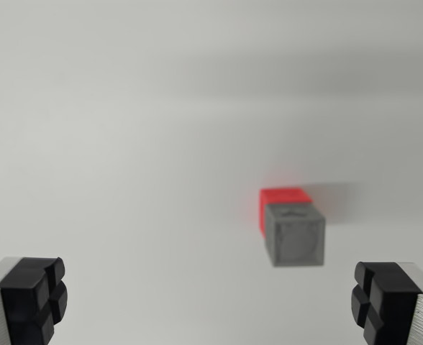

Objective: Destack cube

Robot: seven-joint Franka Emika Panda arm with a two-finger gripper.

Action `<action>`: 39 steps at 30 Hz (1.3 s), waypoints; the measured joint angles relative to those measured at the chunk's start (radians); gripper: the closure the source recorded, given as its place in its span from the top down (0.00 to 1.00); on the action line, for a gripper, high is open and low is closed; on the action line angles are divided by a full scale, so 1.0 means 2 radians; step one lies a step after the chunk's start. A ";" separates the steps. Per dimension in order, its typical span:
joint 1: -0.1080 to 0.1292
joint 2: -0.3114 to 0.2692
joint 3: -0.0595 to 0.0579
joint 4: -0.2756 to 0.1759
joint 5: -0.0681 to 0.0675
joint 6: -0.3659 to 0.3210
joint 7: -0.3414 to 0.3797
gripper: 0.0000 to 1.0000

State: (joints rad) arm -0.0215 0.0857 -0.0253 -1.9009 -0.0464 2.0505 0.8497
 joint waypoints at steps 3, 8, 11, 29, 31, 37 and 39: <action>0.000 0.000 0.000 -0.002 0.000 0.001 0.000 1.00; -0.001 0.000 -0.001 -0.008 0.000 0.006 -0.001 1.00; -0.001 0.000 -0.002 -0.012 0.000 0.009 -0.003 1.00; -0.007 -0.005 -0.009 -0.059 0.003 0.046 -0.016 1.00; -0.008 -0.005 -0.010 -0.064 0.003 0.050 -0.017 1.00; -0.011 -0.006 -0.013 -0.083 0.005 0.068 -0.025 1.00; -0.013 -0.006 -0.014 -0.091 0.006 0.075 -0.027 1.00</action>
State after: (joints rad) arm -0.0475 0.0746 -0.0533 -2.0828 -0.0341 2.1999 0.7948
